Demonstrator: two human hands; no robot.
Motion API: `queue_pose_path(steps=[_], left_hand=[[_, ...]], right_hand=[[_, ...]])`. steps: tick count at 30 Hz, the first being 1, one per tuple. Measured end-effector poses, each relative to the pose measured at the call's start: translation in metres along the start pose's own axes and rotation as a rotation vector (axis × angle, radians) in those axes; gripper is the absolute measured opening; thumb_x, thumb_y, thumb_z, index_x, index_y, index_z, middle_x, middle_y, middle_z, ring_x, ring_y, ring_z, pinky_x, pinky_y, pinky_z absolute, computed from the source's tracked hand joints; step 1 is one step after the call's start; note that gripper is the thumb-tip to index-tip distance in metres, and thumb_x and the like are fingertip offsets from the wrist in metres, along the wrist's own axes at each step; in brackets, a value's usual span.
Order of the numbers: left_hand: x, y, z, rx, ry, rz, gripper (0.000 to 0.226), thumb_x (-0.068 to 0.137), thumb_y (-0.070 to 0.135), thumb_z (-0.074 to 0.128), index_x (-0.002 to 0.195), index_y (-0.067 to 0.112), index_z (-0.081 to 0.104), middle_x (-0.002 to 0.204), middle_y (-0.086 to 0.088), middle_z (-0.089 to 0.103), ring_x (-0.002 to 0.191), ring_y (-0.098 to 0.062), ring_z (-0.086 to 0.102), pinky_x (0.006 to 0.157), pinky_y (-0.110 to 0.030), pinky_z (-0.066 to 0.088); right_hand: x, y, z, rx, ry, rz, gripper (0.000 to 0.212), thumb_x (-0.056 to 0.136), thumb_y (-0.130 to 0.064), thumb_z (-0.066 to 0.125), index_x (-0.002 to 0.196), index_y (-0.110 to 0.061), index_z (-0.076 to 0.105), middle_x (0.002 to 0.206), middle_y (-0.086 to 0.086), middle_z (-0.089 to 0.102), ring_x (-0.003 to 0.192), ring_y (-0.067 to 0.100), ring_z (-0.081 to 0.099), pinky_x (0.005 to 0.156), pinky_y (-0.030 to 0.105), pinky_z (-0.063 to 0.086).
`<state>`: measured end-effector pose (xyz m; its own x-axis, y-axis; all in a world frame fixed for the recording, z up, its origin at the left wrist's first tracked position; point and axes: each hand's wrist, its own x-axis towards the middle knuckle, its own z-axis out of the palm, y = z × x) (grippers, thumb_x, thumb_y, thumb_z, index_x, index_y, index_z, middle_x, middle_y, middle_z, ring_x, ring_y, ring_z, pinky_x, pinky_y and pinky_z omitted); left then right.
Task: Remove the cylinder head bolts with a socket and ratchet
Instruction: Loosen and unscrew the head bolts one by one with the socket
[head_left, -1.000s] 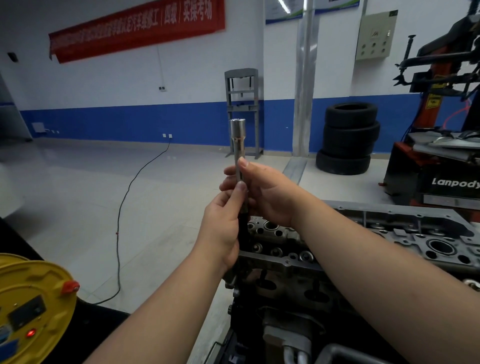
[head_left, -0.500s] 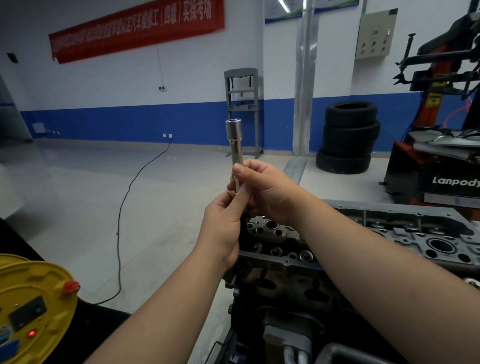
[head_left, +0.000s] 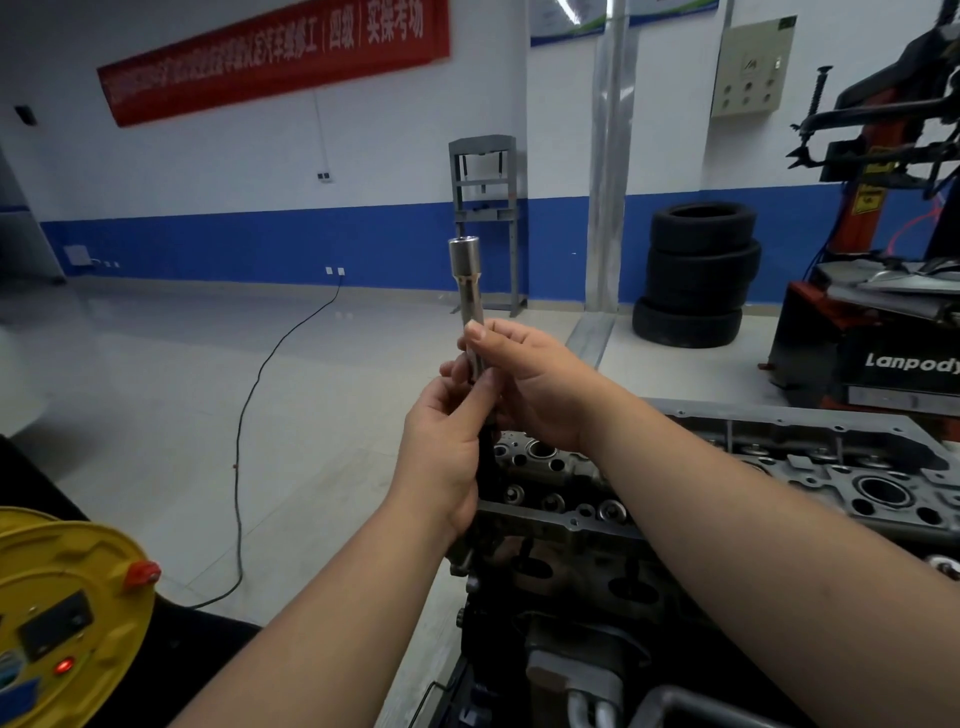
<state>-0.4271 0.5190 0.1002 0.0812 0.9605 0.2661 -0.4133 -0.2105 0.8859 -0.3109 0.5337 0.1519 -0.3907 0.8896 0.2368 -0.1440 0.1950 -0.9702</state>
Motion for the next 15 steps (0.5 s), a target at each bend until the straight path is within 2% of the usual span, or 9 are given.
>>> queue_pose_path(steps=[1,3,6,7,10,13,15], left_hand=[[-0.0002,0.0004,0.0005,0.007,-0.006,0.003,0.04,0.08,0.039,0.072,0.109,0.013,0.07,0.081,0.003,0.075,0.074,-0.007,0.071,0.066,-0.021,0.056],[0.0016,0.0,-0.001,0.031,-0.027,-0.004,0.045,0.081,0.052,0.067,0.11,0.018,0.073,0.088,0.003,0.077,0.081,-0.007,0.073,0.07,-0.023,0.057],[0.0023,0.0002,-0.0031,0.07,-0.037,-0.046,0.047,0.092,0.063,0.05,0.109,0.03,0.079,0.115,-0.001,0.077,0.112,-0.013,0.071,0.095,-0.034,0.051],[0.0025,0.0,-0.0036,0.064,-0.033,-0.059,0.045,0.097,0.058,0.047,0.108,0.029,0.08,0.116,-0.002,0.077,0.112,-0.014,0.07,0.096,-0.035,0.049],[0.0033,-0.0007,-0.0045,0.041,-0.023,-0.075,0.04,0.104,0.046,0.047,0.104,0.023,0.079,0.106,-0.004,0.078,0.097,-0.011,0.073,0.086,-0.03,0.05],[0.0025,0.0,-0.0036,0.029,-0.004,-0.057,0.039,0.086,0.048,0.061,0.102,0.016,0.076,0.097,-0.006,0.078,0.091,-0.014,0.075,0.079,-0.028,0.055],[0.0028,-0.0013,-0.0027,0.02,0.003,-0.022,0.035,0.079,0.044,0.066,0.096,0.014,0.072,0.082,-0.002,0.075,0.075,-0.01,0.072,0.066,-0.022,0.056]], right_hand=[[0.0,0.0001,0.0002,0.008,0.0,-0.012,0.026,0.089,-0.04,0.06,0.096,-0.015,0.058,0.085,0.002,0.065,0.096,0.026,0.058,0.106,0.057,0.043],[0.0006,0.0005,-0.0009,0.029,0.0,-0.017,0.027,0.088,-0.04,0.06,0.095,-0.014,0.059,0.085,0.003,0.065,0.09,0.024,0.06,0.092,0.046,0.051],[0.0008,-0.0005,-0.0012,0.039,0.0,0.022,0.034,0.093,-0.045,0.056,0.1,-0.013,0.064,0.086,0.002,0.068,0.075,0.014,0.064,0.069,0.028,0.055],[0.0009,-0.0002,-0.0016,0.037,0.002,0.036,0.034,0.097,-0.045,0.053,0.101,-0.013,0.065,0.086,0.0,0.069,0.073,0.012,0.065,0.067,0.026,0.054],[0.0011,-0.0002,-0.0024,0.029,0.005,0.065,0.04,0.101,-0.048,0.048,0.103,-0.013,0.068,0.09,0.0,0.071,0.077,0.011,0.068,0.069,0.026,0.055],[0.0014,0.0001,-0.0014,0.003,0.011,0.045,0.044,0.092,-0.053,0.054,0.107,-0.014,0.066,0.095,0.001,0.072,0.091,0.016,0.068,0.078,0.029,0.057],[0.0019,0.0005,-0.0012,0.023,0.027,0.018,0.037,0.09,-0.05,0.057,0.1,-0.014,0.062,0.088,0.0,0.07,0.094,0.021,0.064,0.081,0.034,0.053]])
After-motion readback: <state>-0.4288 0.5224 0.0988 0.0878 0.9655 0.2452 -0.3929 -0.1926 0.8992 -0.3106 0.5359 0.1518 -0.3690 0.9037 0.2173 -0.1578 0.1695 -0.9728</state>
